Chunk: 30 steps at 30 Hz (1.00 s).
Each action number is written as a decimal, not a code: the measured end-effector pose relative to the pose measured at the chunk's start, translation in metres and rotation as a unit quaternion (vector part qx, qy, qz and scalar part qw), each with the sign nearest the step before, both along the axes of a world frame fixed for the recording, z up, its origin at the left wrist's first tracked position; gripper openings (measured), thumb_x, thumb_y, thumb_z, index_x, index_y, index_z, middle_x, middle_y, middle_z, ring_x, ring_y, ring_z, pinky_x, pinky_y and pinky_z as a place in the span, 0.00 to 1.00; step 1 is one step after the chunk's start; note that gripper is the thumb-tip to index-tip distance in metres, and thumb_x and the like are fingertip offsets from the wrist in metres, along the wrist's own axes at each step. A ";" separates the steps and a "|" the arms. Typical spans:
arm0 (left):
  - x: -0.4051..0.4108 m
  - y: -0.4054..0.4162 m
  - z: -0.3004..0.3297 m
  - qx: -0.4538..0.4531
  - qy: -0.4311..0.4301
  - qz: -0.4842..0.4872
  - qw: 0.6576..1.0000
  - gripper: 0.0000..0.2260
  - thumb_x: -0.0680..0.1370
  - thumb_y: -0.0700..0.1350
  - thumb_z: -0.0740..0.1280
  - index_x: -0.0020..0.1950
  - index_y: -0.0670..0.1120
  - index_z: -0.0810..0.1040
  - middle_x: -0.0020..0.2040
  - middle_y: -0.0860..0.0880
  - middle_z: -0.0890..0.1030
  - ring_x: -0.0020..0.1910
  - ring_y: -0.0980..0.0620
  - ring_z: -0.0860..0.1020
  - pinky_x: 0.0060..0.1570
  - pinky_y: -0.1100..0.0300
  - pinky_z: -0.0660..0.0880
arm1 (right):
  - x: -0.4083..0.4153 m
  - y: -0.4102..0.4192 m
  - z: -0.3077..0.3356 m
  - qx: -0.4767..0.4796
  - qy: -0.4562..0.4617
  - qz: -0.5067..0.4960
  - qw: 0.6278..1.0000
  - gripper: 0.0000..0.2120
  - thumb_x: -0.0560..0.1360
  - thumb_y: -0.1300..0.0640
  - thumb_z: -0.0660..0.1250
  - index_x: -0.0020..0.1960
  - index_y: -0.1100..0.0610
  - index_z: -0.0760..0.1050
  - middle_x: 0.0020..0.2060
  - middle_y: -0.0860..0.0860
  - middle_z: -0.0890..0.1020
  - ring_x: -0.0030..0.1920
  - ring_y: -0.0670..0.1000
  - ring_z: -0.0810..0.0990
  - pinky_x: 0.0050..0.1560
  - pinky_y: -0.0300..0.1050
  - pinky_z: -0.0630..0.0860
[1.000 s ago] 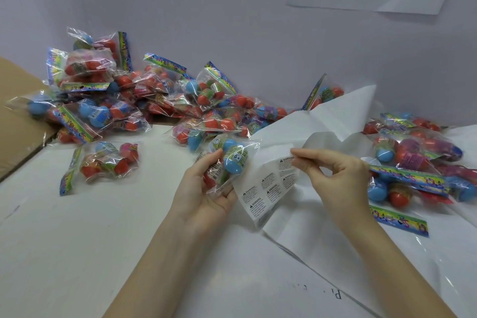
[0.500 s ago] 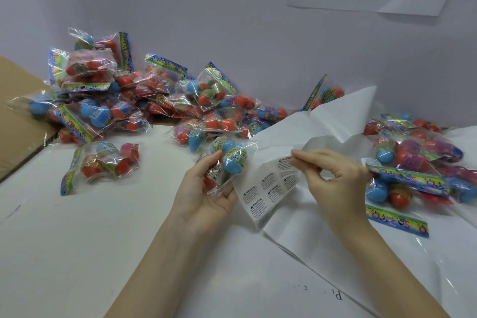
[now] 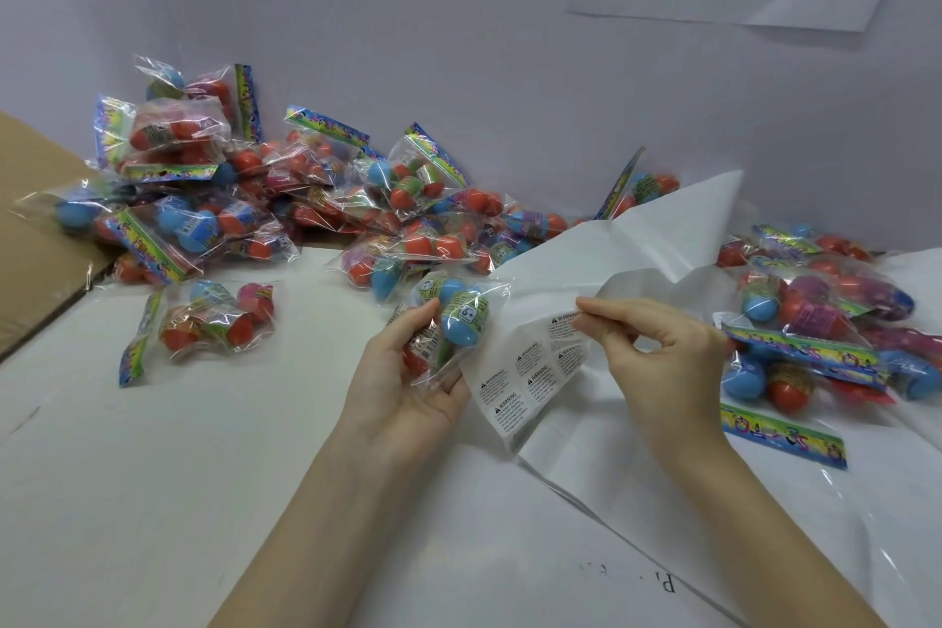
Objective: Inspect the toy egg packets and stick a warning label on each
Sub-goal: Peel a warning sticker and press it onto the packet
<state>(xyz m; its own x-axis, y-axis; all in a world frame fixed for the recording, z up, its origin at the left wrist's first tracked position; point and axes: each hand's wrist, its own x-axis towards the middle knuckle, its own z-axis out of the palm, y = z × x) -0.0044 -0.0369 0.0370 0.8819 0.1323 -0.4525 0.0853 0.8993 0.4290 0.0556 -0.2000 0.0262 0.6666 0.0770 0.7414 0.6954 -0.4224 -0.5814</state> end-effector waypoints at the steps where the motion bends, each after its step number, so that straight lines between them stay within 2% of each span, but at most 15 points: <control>1: 0.000 0.000 0.000 0.001 -0.001 -0.003 1.000 0.13 0.63 0.39 0.70 0.46 0.40 0.80 0.42 0.40 0.85 0.34 0.46 0.84 0.29 0.53 0.81 | -0.001 0.000 0.000 0.002 -0.005 -0.005 1.000 0.08 0.63 0.71 0.74 0.41 0.63 0.83 0.36 0.48 0.81 0.38 0.46 0.77 0.38 0.26 0.71; 4: 0.000 0.000 -0.001 -0.001 -0.003 -0.005 1.000 0.14 0.63 0.39 0.70 0.49 0.41 0.81 0.43 0.41 0.85 0.35 0.46 0.84 0.30 0.53 0.81 | -0.001 0.001 0.001 -0.012 -0.029 -0.008 0.999 0.07 0.63 0.70 0.74 0.40 0.63 0.83 0.33 0.52 0.83 0.37 0.46 0.77 0.37 0.26 0.71; 9: -0.001 0.000 0.001 -0.007 -0.005 0.003 1.000 0.15 0.62 0.39 0.71 0.48 0.40 0.79 0.41 0.40 0.85 0.33 0.46 0.84 0.29 0.53 0.81 | 0.000 0.000 0.000 -0.004 0.016 -0.001 1.000 0.09 0.64 0.71 0.74 0.43 0.62 0.83 0.35 0.47 0.81 0.35 0.37 0.76 0.39 0.26 0.70; 12: -0.002 0.000 0.002 -0.003 0.000 0.009 1.000 0.14 0.62 0.39 0.71 0.47 0.41 0.79 0.42 0.40 0.85 0.33 0.46 0.84 0.30 0.52 0.81 | 0.000 0.001 0.001 -0.020 -0.004 0.010 1.000 0.08 0.64 0.71 0.73 0.42 0.63 0.83 0.35 0.54 0.83 0.37 0.47 0.77 0.39 0.29 0.71; 14: -0.002 0.001 0.002 -0.003 0.001 0.010 1.000 0.15 0.62 0.39 0.71 0.48 0.41 0.79 0.42 0.41 0.85 0.33 0.46 0.84 0.29 0.53 0.81 | 0.000 0.001 0.001 -0.023 -0.017 0.001 1.000 0.08 0.64 0.71 0.73 0.41 0.64 0.83 0.34 0.55 0.84 0.37 0.50 0.77 0.39 0.31 0.71; 21: -0.003 0.000 0.003 -0.010 0.004 0.004 1.000 0.16 0.63 0.39 0.71 0.50 0.41 0.79 0.44 0.40 0.85 0.35 0.46 0.84 0.32 0.51 0.81 | -0.002 0.000 0.000 -0.045 -0.042 -0.008 0.998 0.08 0.63 0.72 0.74 0.40 0.64 0.83 0.34 0.55 0.84 0.38 0.48 0.77 0.39 0.31 0.71; 26: -0.004 -0.001 0.005 -0.001 -0.003 0.016 1.000 0.10 0.65 0.38 0.70 0.45 0.41 0.81 0.44 0.41 0.85 0.35 0.46 0.84 0.33 0.51 0.81 | -0.001 0.001 0.002 -0.021 0.052 0.027 0.998 0.07 0.65 0.70 0.74 0.38 0.60 0.81 0.34 0.47 0.79 0.36 0.45 0.76 0.37 0.34 0.71; 28: -0.004 -0.001 0.005 0.001 -0.006 0.025 1.000 0.08 0.67 0.38 0.70 0.46 0.41 0.81 0.42 0.41 0.85 0.34 0.47 0.84 0.31 0.53 0.81 | 0.000 0.002 0.001 -0.056 0.047 0.022 0.997 0.07 0.65 0.70 0.74 0.37 0.59 0.80 0.37 0.49 0.77 0.38 0.44 0.75 0.40 0.33 0.70; 30: -0.003 -0.002 0.005 0.004 0.001 0.034 0.999 0.10 0.67 0.38 0.69 0.47 0.41 0.80 0.42 0.41 0.85 0.34 0.47 0.84 0.29 0.54 0.81 | 0.000 0.002 0.001 -0.113 0.002 0.001 0.994 0.07 0.65 0.70 0.74 0.37 0.61 0.80 0.39 0.54 0.76 0.42 0.51 0.74 0.43 0.37 0.69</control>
